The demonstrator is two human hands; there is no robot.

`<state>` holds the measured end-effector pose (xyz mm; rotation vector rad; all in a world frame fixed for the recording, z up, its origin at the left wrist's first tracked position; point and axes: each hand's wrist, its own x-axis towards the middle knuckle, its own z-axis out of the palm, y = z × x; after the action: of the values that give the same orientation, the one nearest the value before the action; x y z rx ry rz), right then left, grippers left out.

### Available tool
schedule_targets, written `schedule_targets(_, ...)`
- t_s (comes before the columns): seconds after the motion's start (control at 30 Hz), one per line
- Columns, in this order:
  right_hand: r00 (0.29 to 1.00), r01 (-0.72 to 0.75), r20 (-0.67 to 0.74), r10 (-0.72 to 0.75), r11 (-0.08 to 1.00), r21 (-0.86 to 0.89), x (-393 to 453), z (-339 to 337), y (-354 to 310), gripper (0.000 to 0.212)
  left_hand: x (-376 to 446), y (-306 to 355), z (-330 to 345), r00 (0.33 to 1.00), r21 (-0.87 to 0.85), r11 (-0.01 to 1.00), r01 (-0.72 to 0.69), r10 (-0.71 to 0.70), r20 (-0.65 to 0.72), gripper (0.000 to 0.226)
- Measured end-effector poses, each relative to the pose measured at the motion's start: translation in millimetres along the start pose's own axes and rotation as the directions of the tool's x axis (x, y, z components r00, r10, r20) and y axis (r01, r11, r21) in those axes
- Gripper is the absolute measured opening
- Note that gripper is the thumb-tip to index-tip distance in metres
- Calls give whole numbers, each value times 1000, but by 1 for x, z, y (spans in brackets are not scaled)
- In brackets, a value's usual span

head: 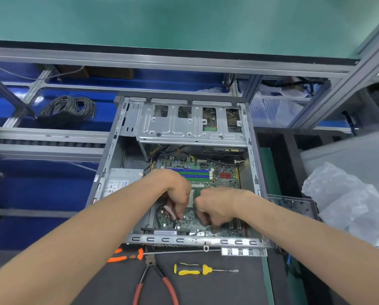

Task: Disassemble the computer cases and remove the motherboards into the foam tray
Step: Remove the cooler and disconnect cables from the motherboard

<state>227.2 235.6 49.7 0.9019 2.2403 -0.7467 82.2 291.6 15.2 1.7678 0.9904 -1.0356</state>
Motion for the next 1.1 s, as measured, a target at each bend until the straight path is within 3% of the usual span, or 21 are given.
schedule_targets(0.2,992,109,-37,-123,959,-263,-5,0,-10,15,3,1,0,1000,12,1000,-10,10,-4,25)
schedule_targets(0.37,980,176,-8,-201,876,-449,-9,1,-18,21,2,3,0,1000,33,999,-1,1,-8,27)
schedule_targets(0.6,995,101,36,-95,906,-411,-3,6,-19,30,2,4,1,1000,35,999,-4,4,1,31)
schedule_targets(0.87,971,194,213,-106,871,-451,8,5,-32,24,2,6,0,1000,-9,1000,-15,15,3,24)
schedule_targets(1.1,975,208,167,-146,858,-469,2,12,-26,22,0,8,1,1000,-17,1000,-11,10,-7,16)
